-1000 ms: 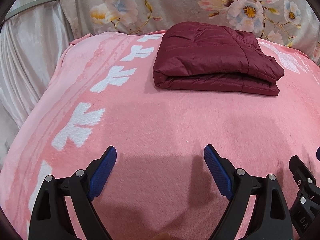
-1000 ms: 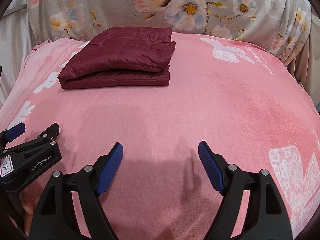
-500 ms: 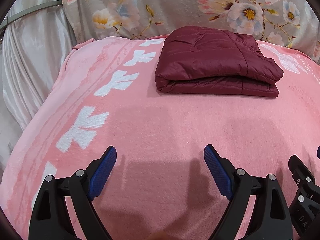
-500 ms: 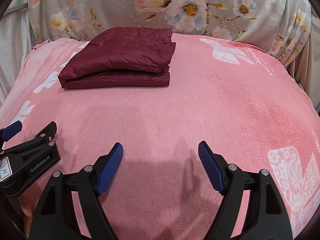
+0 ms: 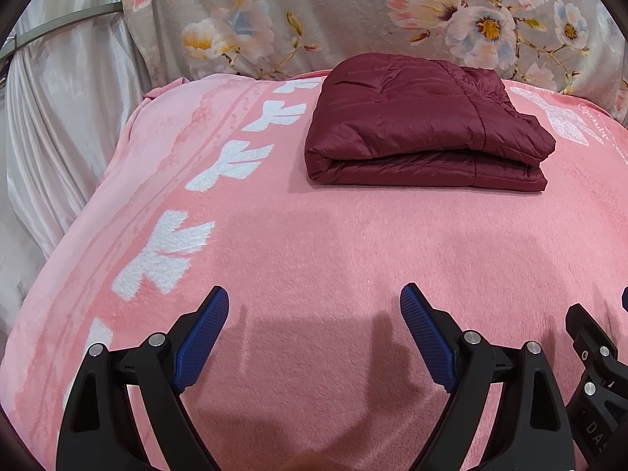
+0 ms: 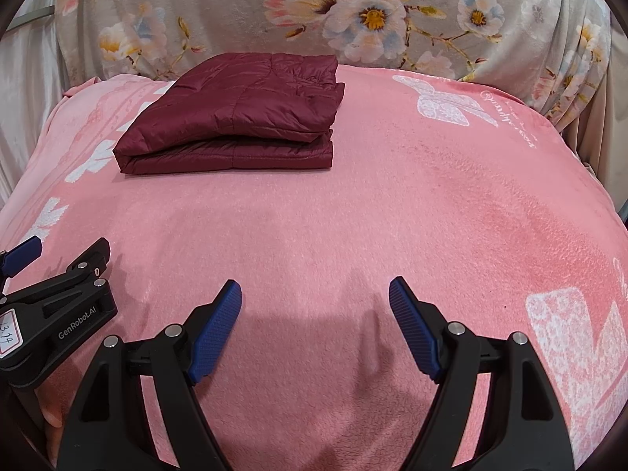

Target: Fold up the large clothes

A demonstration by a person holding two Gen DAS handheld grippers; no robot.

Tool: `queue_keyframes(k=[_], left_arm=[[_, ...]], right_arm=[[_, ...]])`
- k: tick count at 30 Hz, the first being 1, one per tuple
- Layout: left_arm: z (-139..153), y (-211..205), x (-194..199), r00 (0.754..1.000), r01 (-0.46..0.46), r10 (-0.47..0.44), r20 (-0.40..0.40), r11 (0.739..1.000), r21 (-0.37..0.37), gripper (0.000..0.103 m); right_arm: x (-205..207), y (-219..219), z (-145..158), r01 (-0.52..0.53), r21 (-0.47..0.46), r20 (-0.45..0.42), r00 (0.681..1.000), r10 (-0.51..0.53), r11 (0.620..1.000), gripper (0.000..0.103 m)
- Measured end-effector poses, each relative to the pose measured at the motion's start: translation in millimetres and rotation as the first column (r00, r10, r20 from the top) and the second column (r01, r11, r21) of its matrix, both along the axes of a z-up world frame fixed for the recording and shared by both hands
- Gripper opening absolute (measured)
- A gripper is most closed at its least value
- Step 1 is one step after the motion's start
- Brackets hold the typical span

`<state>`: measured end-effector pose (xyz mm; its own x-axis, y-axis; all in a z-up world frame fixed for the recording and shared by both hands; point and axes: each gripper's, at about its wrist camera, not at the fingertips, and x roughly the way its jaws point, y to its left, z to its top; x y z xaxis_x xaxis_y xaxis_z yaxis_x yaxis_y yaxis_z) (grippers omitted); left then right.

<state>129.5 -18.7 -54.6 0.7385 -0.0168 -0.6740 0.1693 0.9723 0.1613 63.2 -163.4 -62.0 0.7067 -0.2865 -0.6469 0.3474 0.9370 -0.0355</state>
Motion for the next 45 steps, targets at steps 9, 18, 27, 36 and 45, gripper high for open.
queue_keyframes(k=[9,18,27,36,45], left_arm=[[0.3,-0.7,-0.6,1.0,-0.002,0.002,0.001,1.0,0.0,0.087],[0.3,-1.1,-1.0,1.0,-0.002,0.002,0.002,1.0,0.001,0.087],[0.4,-0.5,-1.0,1.0,-0.002,0.002,0.007,1.0,0.004,0.087],[2.7,-0.9,0.1,1.0,0.001,-0.001,0.013,1.0,0.006,0.087],[3.1,-0.8,-1.5,1.0,0.001,-0.001,0.015,1.0,0.006,0.087]], right_arm=[[-0.3,-0.2,0.2,0.0,0.0,0.0,1.0,0.0,1.0,0.075],[-0.6,-0.7,0.7,-0.001,-0.001,0.0,1.0,0.001,1.0,0.075],[-0.6,-0.8,0.6,-0.002,-0.001,0.0,1.0,0.002,1.0,0.075],[-0.4,-0.1,0.2,-0.001,-0.001,0.0,1.0,0.001,1.0,0.075],[-0.6,0.1,0.2,-0.001,-0.002,0.0,1.0,0.001,1.0,0.075]])
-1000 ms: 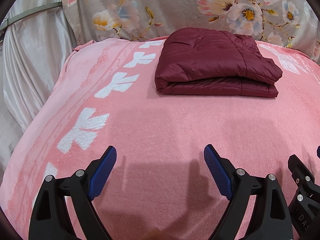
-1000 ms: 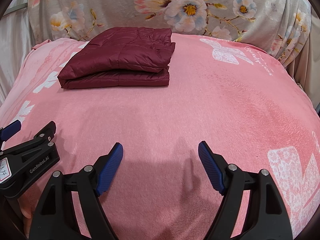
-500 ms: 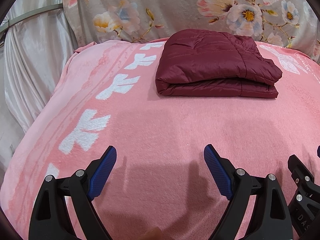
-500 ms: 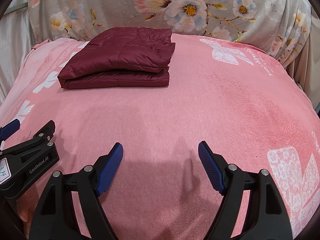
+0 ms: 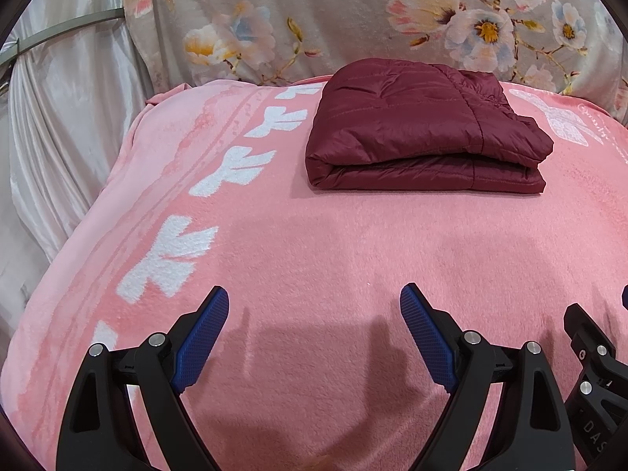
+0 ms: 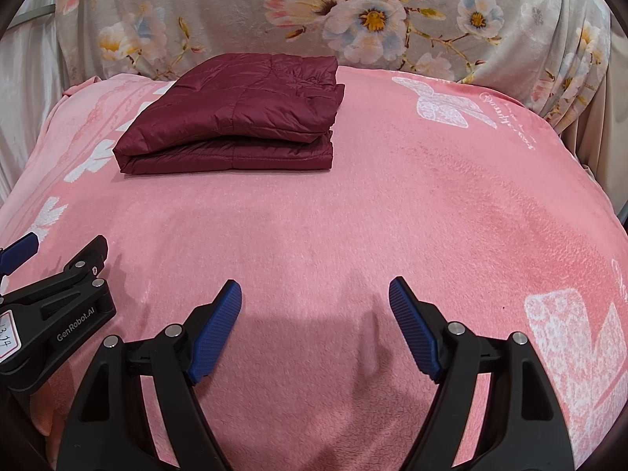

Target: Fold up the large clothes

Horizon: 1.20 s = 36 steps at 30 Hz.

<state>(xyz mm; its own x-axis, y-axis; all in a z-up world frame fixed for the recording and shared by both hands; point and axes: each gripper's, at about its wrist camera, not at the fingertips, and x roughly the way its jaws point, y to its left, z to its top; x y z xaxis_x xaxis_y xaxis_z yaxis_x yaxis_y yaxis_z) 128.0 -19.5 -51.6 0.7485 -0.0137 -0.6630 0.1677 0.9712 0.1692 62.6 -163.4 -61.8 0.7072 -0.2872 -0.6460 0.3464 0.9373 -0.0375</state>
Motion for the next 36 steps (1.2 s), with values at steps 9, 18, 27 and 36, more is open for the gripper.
queue_keyframes(k=[9,18,27,36], left_arm=[[0.5,0.6,1.5,1.0,0.002,-0.002,0.0,1.0,-0.001,0.087],[1.6,-0.2,1.0,1.0,-0.002,0.002,0.006,1.0,-0.005,0.087],[1.4,-1.2,-2.2,1.0,-0.001,0.001,0.014,1.0,-0.007,0.087],[1.9,-1.0,-2.3,1.0,0.006,-0.005,0.015,1.0,-0.011,0.085]], right_arm=[[0.6,0.4,0.0,0.001,0.0,0.0,1.0,-0.001,1.0,0.075],[0.4,0.1,-0.1,0.0,-0.002,0.0,1.0,0.0,1.0,0.075],[0.5,0.0,0.3,0.0,-0.002,0.0,1.0,0.0,1.0,0.075],[0.6,0.4,0.2,0.0,-0.003,0.0,1.0,0.0,1.0,0.075]])
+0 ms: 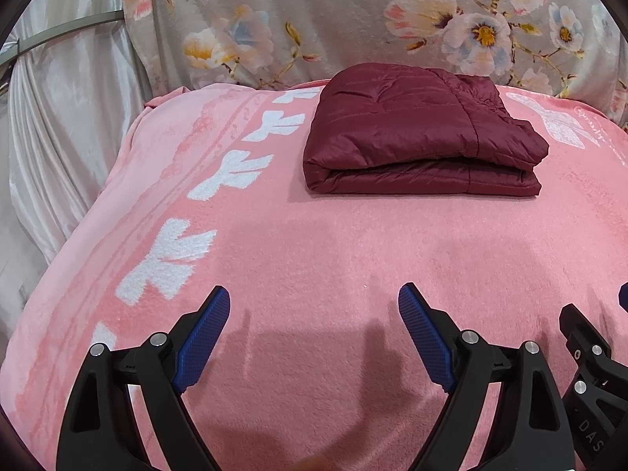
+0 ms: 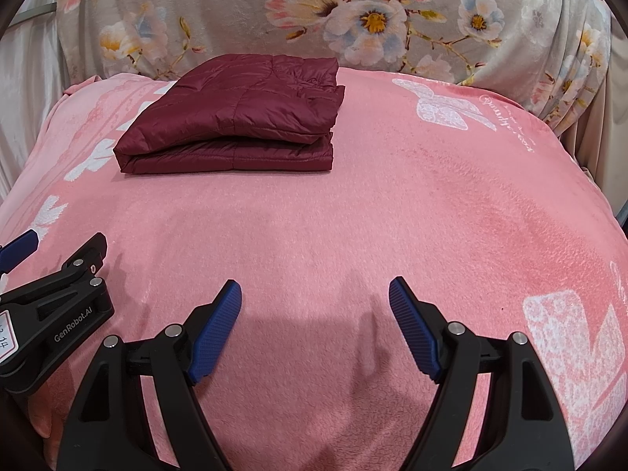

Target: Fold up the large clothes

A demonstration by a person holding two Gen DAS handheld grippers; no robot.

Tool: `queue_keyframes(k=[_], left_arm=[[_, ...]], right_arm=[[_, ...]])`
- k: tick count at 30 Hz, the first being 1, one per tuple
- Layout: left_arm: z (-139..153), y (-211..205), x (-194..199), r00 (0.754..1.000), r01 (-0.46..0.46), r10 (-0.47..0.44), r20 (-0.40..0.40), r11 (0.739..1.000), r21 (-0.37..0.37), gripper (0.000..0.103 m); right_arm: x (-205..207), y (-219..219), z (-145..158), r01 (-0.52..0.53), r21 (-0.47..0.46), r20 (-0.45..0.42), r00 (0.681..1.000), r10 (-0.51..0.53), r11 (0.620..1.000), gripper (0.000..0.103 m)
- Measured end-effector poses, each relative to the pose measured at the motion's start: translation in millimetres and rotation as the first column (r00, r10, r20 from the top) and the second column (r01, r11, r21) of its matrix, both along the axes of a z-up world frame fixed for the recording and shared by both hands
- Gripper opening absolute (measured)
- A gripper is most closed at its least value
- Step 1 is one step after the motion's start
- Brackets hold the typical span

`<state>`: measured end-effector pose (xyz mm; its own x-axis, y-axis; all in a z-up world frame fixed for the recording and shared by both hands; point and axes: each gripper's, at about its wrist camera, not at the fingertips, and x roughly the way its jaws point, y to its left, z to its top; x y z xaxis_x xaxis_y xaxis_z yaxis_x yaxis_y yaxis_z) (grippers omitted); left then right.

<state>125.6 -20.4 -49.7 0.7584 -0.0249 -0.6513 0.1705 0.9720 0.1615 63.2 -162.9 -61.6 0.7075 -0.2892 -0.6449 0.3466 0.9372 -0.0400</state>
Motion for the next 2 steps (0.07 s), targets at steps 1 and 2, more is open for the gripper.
queue_keyframes(k=[1,2], left_arm=[[-0.1,-0.1,-0.9,1.0,0.001,-0.001,0.001,1.0,0.0,0.085],[-0.3,-0.5,-1.5,1.0,-0.002,0.002,0.002,1.0,0.002,0.085]], right_arm=[[0.1,-0.5,0.1,0.0,0.0,0.0,1.0,0.0,1.0,0.075],[0.1,-0.4,0.0,0.0,0.0,0.0,1.0,0.0,1.0,0.075]])
